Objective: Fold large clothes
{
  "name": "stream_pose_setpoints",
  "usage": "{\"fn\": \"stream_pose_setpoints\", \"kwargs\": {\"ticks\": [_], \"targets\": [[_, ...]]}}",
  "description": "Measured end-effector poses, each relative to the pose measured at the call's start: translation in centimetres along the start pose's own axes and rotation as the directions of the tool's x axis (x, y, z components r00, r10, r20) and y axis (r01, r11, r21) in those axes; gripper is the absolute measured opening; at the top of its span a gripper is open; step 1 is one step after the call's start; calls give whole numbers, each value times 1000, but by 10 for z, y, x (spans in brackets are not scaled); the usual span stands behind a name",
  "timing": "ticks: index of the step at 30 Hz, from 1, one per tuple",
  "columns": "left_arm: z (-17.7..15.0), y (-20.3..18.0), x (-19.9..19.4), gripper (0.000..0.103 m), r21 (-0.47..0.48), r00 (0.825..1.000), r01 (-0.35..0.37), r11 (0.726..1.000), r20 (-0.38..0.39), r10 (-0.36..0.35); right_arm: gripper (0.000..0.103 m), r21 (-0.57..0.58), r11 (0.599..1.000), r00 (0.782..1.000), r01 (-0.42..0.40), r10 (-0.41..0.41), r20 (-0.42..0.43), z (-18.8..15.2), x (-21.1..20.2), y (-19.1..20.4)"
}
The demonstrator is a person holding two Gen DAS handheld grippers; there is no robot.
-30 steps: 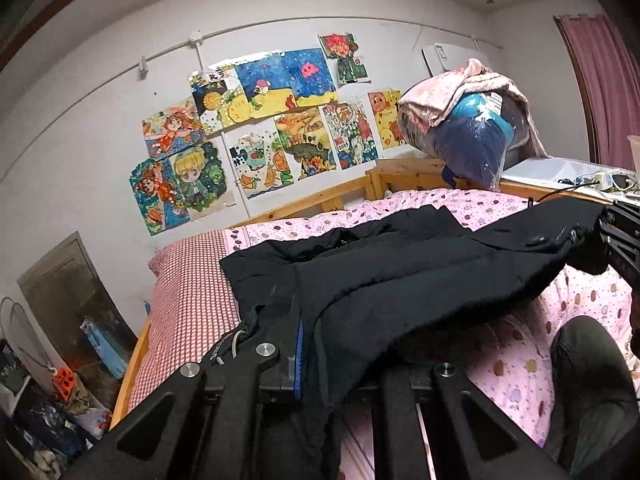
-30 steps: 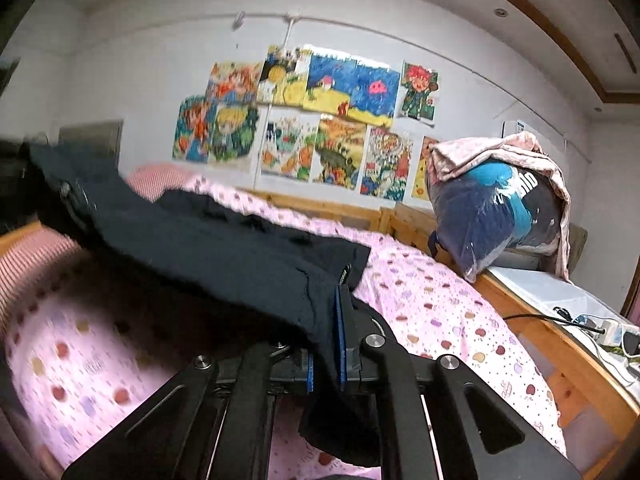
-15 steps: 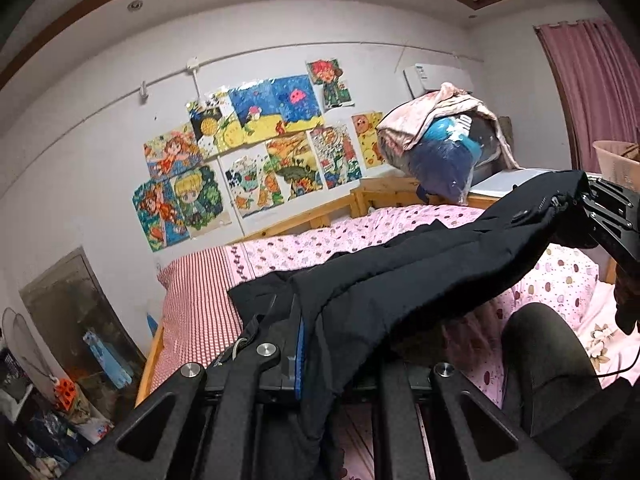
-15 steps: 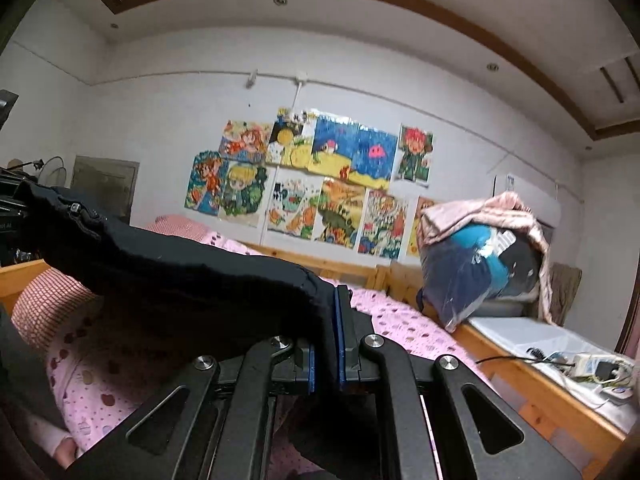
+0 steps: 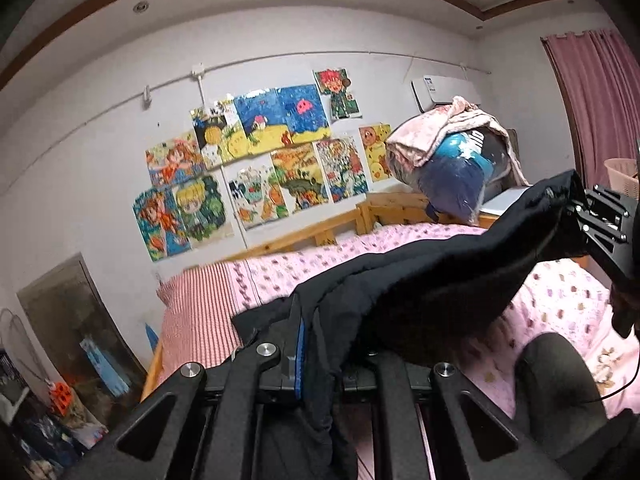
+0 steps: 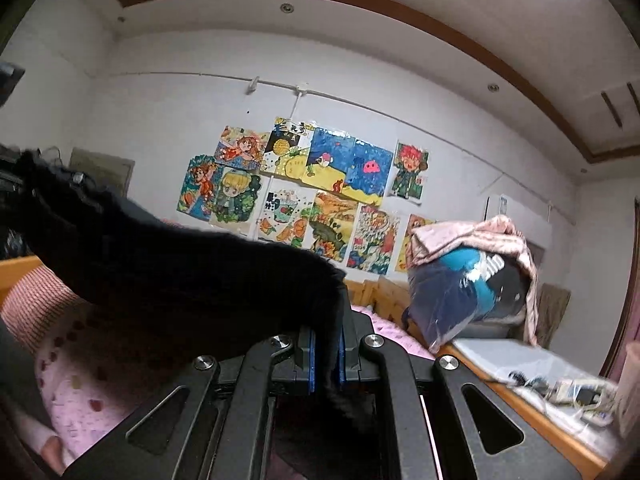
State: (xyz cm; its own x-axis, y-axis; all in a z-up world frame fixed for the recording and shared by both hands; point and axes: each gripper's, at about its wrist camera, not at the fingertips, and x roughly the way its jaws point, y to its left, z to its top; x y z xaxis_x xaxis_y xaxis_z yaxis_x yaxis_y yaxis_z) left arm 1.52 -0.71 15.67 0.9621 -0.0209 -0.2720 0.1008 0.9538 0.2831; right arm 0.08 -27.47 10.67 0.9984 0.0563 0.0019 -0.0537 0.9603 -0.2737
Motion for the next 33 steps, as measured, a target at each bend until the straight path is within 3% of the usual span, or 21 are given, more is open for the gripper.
{"fn": "stream_pose_setpoints", "kwargs": {"ticks": [6, 14, 23, 33], "targets": [[36, 25, 57, 11, -13, 1000, 3, 1000, -18, -3, 7, -49, 999, 1000, 14, -13, 6, 32, 53, -3], [58, 44, 136, 11, 5, 998, -13, 1000, -60, 13, 7, -43, 999, 998, -6, 4, -61, 55, 144, -8], [59, 55, 223, 11, 9, 993, -63, 998, -104, 63, 7, -27, 999, 996, 17, -19, -88, 48, 222, 12], [29, 57, 315, 11, -14, 982, -47, 999, -185, 43, 7, -88, 996, 985, 21, -36, -170, 13, 307, 44]]}}
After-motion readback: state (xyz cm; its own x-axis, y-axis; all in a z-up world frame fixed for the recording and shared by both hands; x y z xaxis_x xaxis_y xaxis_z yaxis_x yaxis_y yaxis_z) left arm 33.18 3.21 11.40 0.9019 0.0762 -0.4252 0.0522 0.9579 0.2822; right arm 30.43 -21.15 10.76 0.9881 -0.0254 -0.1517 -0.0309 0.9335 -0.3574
